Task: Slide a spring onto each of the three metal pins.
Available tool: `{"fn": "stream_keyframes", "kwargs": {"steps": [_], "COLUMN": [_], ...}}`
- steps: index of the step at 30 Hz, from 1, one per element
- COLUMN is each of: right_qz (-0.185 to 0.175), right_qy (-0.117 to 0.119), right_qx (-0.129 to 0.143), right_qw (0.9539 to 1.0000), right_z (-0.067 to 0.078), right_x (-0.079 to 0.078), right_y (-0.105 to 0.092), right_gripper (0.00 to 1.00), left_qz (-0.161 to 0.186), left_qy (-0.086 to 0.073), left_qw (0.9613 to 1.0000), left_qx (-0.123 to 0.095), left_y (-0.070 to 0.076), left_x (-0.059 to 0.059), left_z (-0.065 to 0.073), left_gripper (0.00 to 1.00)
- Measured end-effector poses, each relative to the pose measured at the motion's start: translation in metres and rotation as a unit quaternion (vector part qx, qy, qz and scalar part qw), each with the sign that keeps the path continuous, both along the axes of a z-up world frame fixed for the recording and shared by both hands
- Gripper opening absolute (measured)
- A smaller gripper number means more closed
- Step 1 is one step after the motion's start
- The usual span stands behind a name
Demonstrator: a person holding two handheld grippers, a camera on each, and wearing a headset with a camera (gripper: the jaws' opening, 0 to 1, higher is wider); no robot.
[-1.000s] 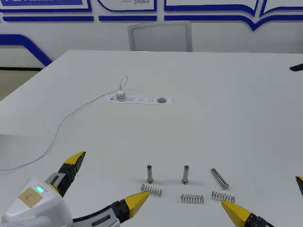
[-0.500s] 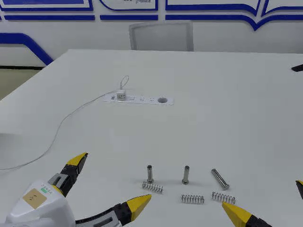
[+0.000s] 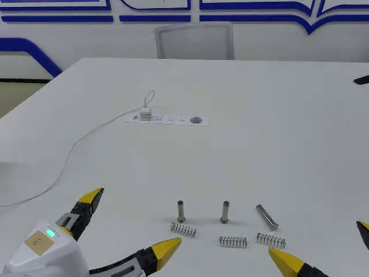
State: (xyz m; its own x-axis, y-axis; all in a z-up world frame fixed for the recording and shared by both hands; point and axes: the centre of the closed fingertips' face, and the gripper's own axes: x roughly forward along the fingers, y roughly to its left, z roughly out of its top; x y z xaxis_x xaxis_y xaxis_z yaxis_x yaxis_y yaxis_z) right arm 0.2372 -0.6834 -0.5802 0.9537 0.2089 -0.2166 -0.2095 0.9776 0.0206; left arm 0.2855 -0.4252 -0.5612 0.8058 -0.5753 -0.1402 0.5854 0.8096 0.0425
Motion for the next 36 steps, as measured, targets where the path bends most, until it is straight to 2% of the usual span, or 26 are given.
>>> {"fn": "stream_keyframes", "kwargs": {"steps": [19, 28, 34, 36], "right_qz": [0.005, 0.008, 0.016, 0.019], "right_qy": [0.009, 0.012, 0.037, 0.037], "right_qx": [-0.008, -0.011, 0.0, 0.0], "right_qw": [0.9999, 0.9998, 0.9992, 0.9991], "right_z": [-0.003, -0.004, -0.012, -0.011], "right_x": [-0.001, -0.001, -0.003, -0.001], "right_y": [0.002, 0.002, 0.005, 0.004], "right_gripper": [0.95, 0.93, 0.9, 0.9], "left_qz": [-0.002, -0.002, -0.004, -0.006], "left_qy": [0.001, 0.007, 0.013, 0.015], "left_qw": [1.0, 1.0, 0.9999, 0.9998], "left_qx": [0.006, 0.005, 0.008, 0.008], "left_y": [-0.002, -0.001, -0.003, -0.003], "left_x": [-0.002, -0.001, -0.001, -0.001], "left_z": [-0.001, -0.004, -0.006, -0.007], "left_gripper": [1.0, 1.0, 1.0, 1.0]}}
